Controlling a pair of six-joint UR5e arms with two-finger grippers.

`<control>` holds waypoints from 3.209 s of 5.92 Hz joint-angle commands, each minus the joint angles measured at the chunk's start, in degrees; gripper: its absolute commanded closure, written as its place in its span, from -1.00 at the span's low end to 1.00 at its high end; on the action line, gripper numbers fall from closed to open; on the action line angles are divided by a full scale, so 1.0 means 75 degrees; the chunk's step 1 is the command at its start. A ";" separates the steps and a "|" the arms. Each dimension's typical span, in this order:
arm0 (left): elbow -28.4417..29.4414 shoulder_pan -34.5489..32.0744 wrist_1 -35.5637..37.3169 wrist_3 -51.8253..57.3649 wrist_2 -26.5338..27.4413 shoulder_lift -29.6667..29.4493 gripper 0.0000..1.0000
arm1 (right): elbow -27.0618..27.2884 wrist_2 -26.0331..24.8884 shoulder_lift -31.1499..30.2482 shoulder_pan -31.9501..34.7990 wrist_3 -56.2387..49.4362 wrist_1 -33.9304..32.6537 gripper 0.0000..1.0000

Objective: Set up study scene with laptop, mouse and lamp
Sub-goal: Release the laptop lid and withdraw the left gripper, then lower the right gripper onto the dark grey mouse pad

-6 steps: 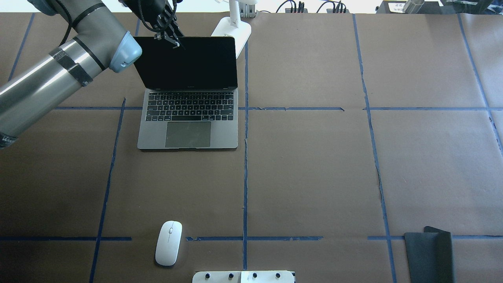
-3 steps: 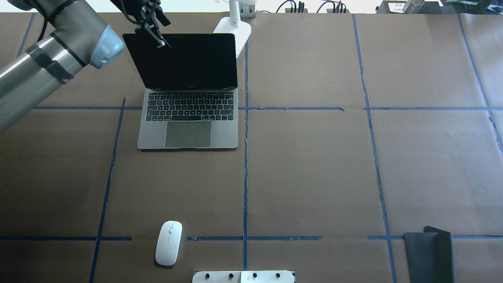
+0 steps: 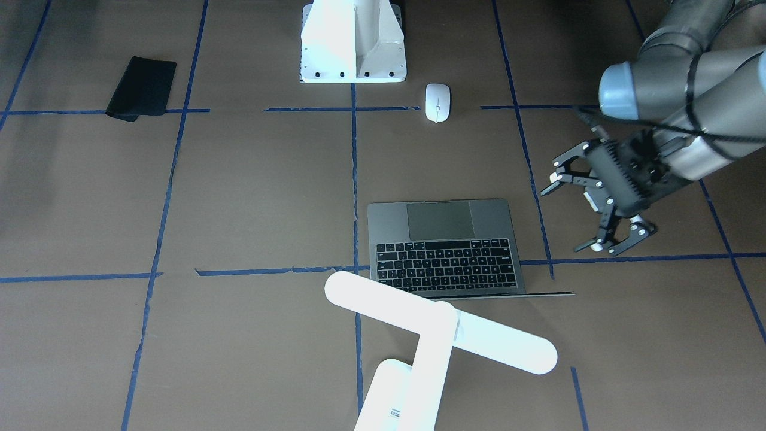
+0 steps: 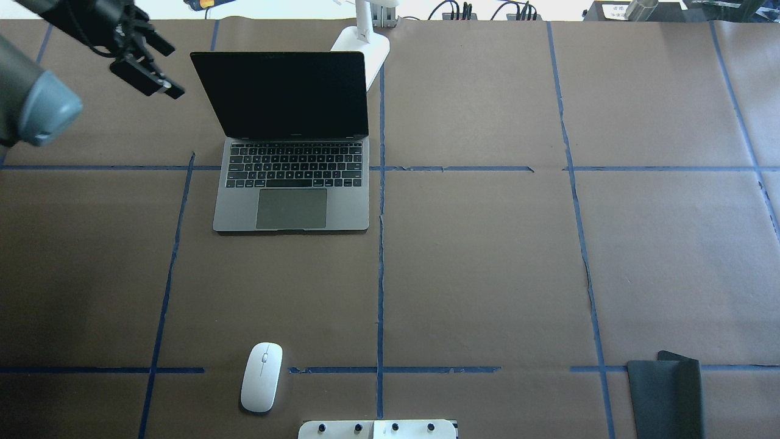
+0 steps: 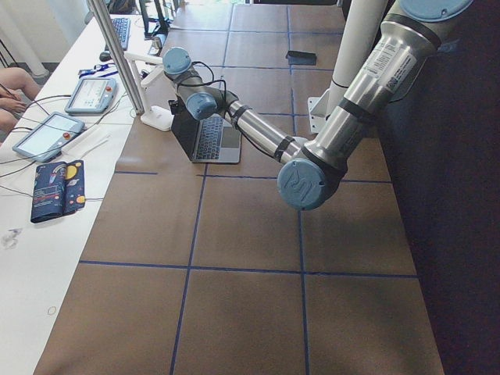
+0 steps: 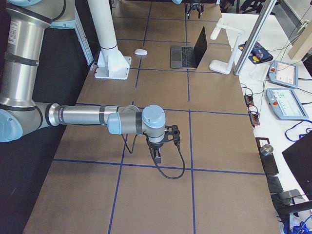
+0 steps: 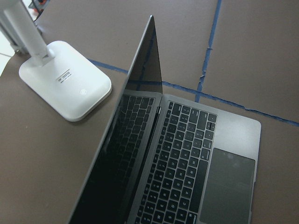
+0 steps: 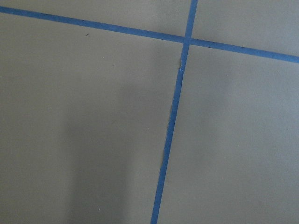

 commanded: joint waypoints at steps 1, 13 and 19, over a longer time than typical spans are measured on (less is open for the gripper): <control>-0.1538 -0.0300 0.2425 -0.0155 0.0581 0.0936 -1.00 | 0.0046 0.0641 0.0051 0.0000 0.0007 0.0008 -1.00; -0.2719 -0.0664 0.3428 -0.2874 0.1665 0.3669 -1.00 | 0.1101 -0.2806 -0.2867 -0.7377 1.0970 0.7529 -0.96; -0.2813 -0.0664 0.3440 -0.2921 0.1653 0.3669 -1.00 | 0.0470 -0.5527 -0.2785 -1.0580 1.2804 0.8117 -0.34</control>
